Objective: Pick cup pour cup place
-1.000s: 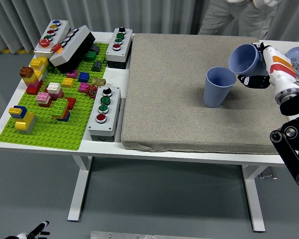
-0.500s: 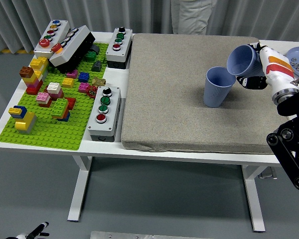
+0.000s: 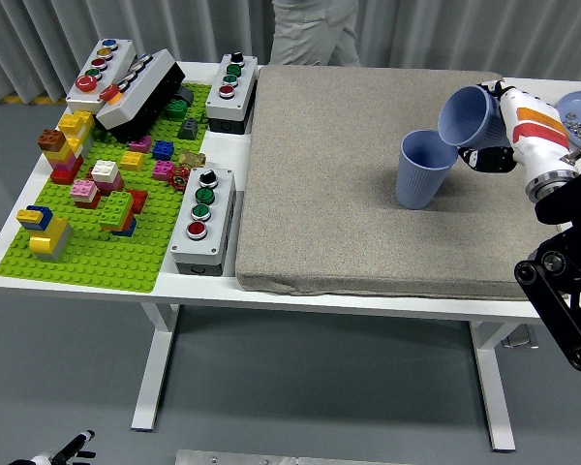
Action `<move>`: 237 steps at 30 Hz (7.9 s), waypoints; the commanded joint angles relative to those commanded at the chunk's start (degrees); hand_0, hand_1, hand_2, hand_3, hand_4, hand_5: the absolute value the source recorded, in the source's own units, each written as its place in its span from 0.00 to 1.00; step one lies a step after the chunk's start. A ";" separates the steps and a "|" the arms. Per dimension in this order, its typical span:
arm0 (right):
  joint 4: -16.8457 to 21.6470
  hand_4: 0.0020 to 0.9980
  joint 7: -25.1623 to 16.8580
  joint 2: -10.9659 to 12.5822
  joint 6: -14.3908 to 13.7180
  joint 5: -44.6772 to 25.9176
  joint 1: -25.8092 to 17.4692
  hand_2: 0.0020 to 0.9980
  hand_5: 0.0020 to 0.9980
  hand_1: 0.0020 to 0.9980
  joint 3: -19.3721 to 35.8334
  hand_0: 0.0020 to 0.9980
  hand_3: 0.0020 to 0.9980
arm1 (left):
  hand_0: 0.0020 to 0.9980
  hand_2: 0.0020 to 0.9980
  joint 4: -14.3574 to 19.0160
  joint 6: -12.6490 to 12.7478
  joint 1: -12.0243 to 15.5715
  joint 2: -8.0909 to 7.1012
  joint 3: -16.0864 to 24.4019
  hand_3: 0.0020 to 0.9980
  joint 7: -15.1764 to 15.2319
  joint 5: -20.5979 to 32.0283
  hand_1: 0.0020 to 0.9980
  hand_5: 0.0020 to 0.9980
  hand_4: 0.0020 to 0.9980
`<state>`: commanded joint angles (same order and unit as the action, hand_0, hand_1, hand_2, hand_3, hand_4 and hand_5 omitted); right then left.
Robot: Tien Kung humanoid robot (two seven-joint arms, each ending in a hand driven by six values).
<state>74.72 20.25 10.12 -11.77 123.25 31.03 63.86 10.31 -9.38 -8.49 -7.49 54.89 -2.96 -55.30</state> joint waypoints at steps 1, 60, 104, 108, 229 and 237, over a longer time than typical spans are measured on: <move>0.06 0.79 0.02 0.03 0.00 0.10 0.03 0.59 0.20 0.69 -0.08 0.83 0.69 | 0.87 0.86 0.00 0.00 -0.01 0.01 0.02 0.77 0.00 -0.01 0.86 0.96 0.64; 1.22 0.78 4.07 5.61 3.61 3.47 4.99 0.59 0.18 0.69 -10.98 0.83 0.68 | 0.87 0.86 0.00 0.10 0.00 -0.26 0.82 0.77 -0.14 -0.38 0.86 0.95 0.64; 2.26 0.78 5.09 9.64 5.35 3.05 8.75 0.60 0.16 0.70 -14.54 0.85 0.67 | 0.87 0.86 0.00 0.13 -0.29 -0.31 1.35 0.77 -0.15 -0.65 0.86 0.96 0.64; 2.26 0.78 5.14 9.98 5.49 3.02 9.17 0.60 0.16 0.70 -14.91 0.85 0.67 | 0.87 0.86 0.00 0.14 -0.36 -0.30 1.42 0.77 -0.17 -0.71 0.86 0.96 0.64; -15.46 0.77 -18.83 -0.18 -0.70 -62.07 -4.85 0.60 0.16 0.71 12.12 0.85 0.66 | 0.87 0.86 0.00 -0.09 -0.07 0.02 -0.58 0.77 0.13 0.40 0.86 0.96 0.64; -16.82 0.77 -22.40 -0.63 -1.12 -64.38 -5.00 0.60 0.17 0.70 8.65 0.82 0.66 | 0.87 0.86 0.00 -0.13 -0.25 0.02 -0.73 0.77 0.09 0.41 0.86 0.96 0.64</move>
<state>57.90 -2.15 9.49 -12.90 58.87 26.03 72.51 10.31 -9.51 -8.74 -7.47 54.17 -2.87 -54.89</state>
